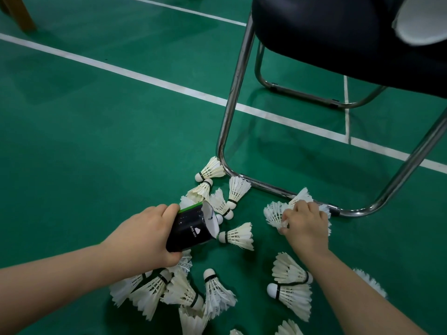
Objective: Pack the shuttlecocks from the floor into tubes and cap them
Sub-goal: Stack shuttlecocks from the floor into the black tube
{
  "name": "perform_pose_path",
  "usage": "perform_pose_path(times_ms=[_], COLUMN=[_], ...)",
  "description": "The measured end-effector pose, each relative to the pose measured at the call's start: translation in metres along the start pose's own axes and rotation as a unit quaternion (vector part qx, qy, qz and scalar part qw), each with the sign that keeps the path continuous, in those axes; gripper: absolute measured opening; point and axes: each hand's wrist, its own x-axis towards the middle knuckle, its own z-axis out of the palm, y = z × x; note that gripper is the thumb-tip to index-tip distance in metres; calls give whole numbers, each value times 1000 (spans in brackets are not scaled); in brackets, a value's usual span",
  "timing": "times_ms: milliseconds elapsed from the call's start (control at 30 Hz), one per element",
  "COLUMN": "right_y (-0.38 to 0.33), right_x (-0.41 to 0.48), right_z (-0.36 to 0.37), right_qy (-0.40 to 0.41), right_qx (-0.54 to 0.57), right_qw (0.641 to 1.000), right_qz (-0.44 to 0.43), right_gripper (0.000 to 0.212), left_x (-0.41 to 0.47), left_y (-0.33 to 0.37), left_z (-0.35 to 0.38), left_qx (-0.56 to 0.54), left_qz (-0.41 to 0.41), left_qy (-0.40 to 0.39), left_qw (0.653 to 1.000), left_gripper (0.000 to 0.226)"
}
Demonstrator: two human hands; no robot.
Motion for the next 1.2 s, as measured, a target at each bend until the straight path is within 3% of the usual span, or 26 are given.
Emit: perform_pose_path(times_ms=[133,267,467,567,633,700,833,933,1100,1200], right_y=[10,3,-35,-52,-61,-71,-83,-88,-94,-100], right_x=[-7,-13,-24,-34,-39,-42,-48,-49,-43,-37], right_z=[8,-3,-59,-81,-84,-82,-74,-78,-94,-98], right_qy=[33,81,69,50,26,12,-23,-84,-290,-352], right_qx=[41,200,509,590,592,570,512,482,511,490], right_qw=[999,976,858,806,803,818,845,848,785,768], right_qz=[5,-14,11,-25,-55,-76,-150,-203,-194,-214], right_gripper=[27,17,7,24,22,6,40,50,20,17], left_x=[2,3,6,7,7,6,7,8,1,-1], left_y=[6,11,15,17,20,23,27,23,24,25], left_z=[0,0,1,1,-1,-1,-5,-7,-5,-5], left_qx=[-2,1,3,1,1,-4,-8,-10,-14,-16], left_qz=[10,11,12,12,13,15,19,12,32,46], left_qy=[4,4,0,3,4,4,16,24,12,9], left_qw=[1000,1000,1000,1000,1000,1000,1000,1000,999,999], left_gripper=[59,60,58,56,54,55,60,60,55,55])
